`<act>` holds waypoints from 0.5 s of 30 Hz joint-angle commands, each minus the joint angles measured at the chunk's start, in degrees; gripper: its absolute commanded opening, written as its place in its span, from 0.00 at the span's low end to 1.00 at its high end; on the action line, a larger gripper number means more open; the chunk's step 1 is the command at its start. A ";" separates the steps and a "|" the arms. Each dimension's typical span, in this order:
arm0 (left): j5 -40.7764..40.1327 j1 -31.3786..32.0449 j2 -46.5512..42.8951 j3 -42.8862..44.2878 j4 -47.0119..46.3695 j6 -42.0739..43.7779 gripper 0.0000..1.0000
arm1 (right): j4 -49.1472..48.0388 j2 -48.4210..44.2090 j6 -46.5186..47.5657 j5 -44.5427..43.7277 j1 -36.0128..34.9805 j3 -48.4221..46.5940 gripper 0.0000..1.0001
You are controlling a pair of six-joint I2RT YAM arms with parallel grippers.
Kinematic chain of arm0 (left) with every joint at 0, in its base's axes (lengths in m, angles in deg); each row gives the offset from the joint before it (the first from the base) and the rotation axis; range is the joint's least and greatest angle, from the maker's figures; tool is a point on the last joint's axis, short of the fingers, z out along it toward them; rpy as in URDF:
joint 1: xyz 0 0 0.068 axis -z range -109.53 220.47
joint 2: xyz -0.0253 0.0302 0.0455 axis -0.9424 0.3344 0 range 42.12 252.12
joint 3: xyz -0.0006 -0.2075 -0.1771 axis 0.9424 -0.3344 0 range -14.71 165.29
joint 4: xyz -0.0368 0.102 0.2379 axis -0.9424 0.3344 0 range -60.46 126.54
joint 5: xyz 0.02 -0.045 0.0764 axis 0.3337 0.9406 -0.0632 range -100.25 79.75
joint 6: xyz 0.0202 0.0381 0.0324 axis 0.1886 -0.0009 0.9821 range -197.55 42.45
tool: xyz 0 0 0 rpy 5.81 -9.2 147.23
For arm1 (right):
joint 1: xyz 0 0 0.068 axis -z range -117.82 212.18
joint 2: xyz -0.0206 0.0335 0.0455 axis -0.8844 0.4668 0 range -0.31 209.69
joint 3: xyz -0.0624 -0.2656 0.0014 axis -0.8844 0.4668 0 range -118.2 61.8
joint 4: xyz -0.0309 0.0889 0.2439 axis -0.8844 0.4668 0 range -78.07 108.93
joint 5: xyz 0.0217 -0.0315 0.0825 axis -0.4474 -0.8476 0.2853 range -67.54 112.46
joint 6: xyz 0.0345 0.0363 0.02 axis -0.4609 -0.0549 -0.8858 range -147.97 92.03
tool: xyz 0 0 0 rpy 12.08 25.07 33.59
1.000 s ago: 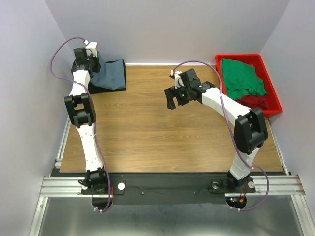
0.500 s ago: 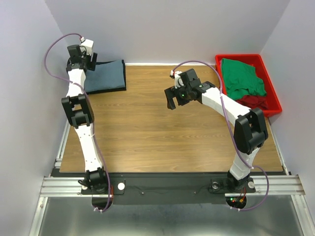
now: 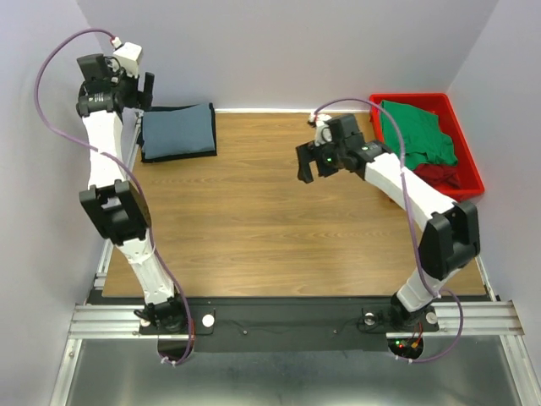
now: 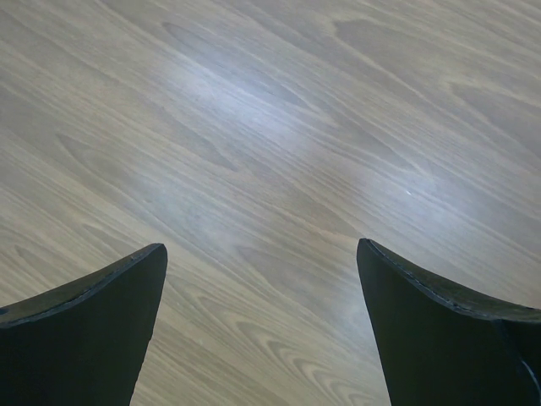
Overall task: Fold and stack the t-shirts
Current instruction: Neatly place the folded tshirt to the corner
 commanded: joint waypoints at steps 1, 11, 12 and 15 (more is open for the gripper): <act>4.25 2.19 -10.24 -9.64 5.75 -5.17 0.99 | -0.40 -6.59 -1.01 2.32 4.25 2.46 1.00; -4.37 14.93 -39.32 -40.87 2.31 -9.31 0.99 | 3.30 -24.33 -1.10 2.60 13.83 15.46 1.00; -5.17 16.59 -40.74 -44.46 2.40 -9.84 0.99 | 3.39 -25.65 -1.10 2.42 14.97 17.91 1.00; -6.14 19.42 -45.23 -50.90 2.40 -12.56 0.99 | 3.56 -30.23 -1.45 2.33 17.35 21.79 1.00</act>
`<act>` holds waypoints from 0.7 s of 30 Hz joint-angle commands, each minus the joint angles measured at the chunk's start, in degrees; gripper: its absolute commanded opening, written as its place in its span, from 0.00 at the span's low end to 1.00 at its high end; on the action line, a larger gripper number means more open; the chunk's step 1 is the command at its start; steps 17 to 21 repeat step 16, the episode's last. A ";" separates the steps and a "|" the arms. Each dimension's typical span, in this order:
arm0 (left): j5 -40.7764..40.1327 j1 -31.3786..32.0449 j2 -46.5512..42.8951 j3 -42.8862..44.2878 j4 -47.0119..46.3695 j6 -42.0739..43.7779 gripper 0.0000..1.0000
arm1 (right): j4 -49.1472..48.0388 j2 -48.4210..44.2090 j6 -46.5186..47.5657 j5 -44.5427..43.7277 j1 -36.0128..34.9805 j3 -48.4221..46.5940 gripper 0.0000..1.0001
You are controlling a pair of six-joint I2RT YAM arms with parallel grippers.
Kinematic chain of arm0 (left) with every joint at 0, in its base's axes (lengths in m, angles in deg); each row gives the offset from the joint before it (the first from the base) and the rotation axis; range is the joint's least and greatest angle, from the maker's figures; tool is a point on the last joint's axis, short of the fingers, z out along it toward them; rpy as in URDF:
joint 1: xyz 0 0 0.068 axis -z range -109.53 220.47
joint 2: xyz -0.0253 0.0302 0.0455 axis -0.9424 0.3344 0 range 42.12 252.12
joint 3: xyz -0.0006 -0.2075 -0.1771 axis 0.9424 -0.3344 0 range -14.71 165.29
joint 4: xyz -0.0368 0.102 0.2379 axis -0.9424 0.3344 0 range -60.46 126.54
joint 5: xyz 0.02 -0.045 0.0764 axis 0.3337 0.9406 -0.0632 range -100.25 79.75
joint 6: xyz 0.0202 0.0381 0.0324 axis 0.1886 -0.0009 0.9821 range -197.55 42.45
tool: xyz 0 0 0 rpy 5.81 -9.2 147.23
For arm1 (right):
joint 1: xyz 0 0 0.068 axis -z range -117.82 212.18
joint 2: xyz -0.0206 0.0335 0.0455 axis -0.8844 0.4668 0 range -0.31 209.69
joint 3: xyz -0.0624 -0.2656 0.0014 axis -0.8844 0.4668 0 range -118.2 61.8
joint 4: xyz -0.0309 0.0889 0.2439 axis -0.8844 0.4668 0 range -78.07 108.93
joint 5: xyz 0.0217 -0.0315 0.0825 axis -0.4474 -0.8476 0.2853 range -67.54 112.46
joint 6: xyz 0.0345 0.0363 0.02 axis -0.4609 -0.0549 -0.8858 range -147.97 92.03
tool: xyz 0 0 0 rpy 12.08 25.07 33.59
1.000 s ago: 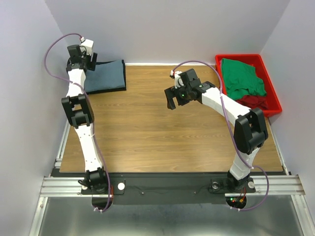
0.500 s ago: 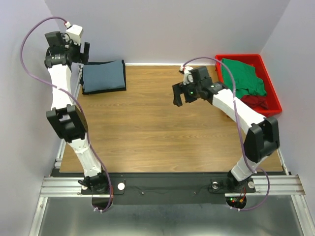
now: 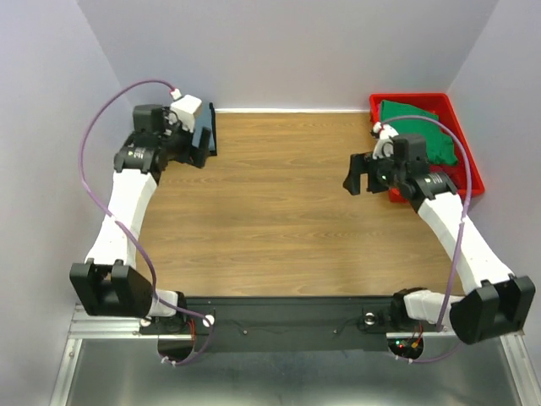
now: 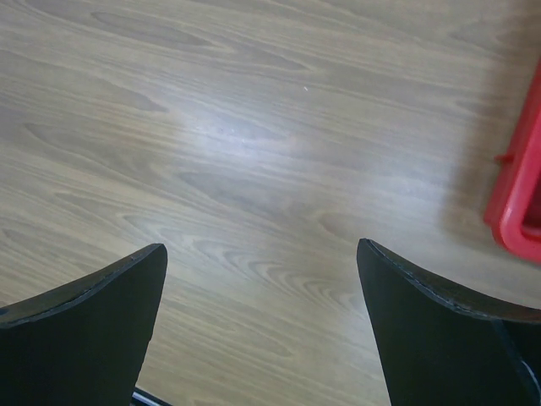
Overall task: Fold and stack the t-shirts
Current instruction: Neatly place the folded tshirt to the corner
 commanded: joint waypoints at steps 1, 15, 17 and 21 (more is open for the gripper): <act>-2.21 2.37 -7.48 -7.61 -1.42 -4.43 0.99 | 0.33 -6.12 -1.03 1.23 3.52 5.49 1.00; -1.50 3.52 -19.98 -23.18 -0.37 -6.19 0.99 | -2.75 -17.92 -4.55 11.97 13.28 12.80 1.00; -1.32 3.52 -20.50 -23.35 -0.37 -6.98 0.99 | -2.75 -18.01 -4.55 12.06 13.28 12.80 1.00; -1.32 3.52 -20.50 -23.35 -0.37 -6.98 0.99 | -2.75 -18.01 -4.55 12.06 13.28 12.80 1.00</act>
